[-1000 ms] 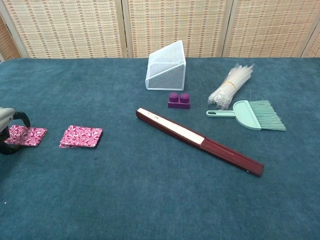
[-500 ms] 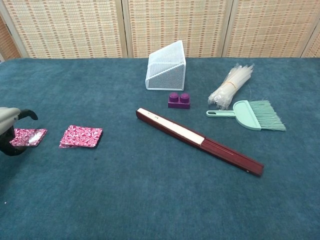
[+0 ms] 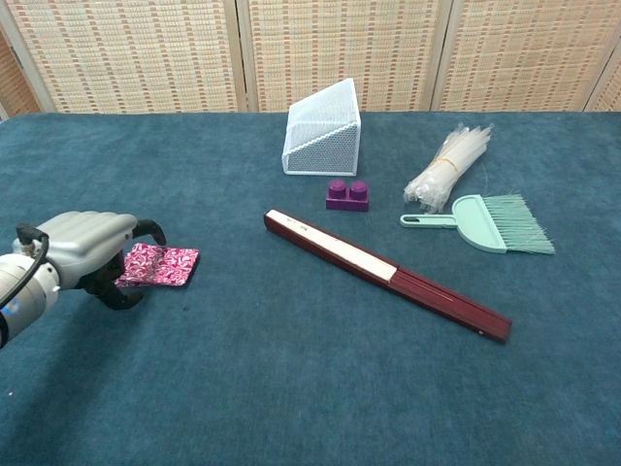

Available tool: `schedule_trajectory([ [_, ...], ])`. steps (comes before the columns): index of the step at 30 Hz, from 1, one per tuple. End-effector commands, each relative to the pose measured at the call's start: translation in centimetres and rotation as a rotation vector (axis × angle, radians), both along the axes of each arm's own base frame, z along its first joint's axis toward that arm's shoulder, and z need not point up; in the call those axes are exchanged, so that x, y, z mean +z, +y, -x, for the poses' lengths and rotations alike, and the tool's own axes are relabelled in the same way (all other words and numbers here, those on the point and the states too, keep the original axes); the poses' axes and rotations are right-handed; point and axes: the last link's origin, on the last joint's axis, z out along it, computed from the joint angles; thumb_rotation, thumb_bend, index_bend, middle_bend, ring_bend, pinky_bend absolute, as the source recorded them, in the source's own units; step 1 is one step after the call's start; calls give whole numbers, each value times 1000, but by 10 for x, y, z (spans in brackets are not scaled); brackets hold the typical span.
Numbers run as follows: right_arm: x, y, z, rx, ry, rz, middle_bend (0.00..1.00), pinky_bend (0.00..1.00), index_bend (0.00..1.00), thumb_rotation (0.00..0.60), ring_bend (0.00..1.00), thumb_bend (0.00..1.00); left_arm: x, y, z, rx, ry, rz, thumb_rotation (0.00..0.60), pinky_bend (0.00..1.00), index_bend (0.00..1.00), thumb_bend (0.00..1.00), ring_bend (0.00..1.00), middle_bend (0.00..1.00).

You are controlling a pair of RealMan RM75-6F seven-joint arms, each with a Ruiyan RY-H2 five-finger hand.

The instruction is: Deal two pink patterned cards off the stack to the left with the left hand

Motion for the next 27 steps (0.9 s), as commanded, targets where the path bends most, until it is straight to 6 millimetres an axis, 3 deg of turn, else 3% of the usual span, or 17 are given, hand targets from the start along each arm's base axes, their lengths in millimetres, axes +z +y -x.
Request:
schedule_trajectory([
  [1,0,0,0,0,-1,0,580,799,663,600,520,370,-4,2,-3,1,6,3,600,1000,207,325,1000,1000],
  [27,-1,-1,0,-1,3,-5,580,799,663,600,520,370,-9,12,-8,-17,13,-15,600,1000,268,323,1000,1000],
])
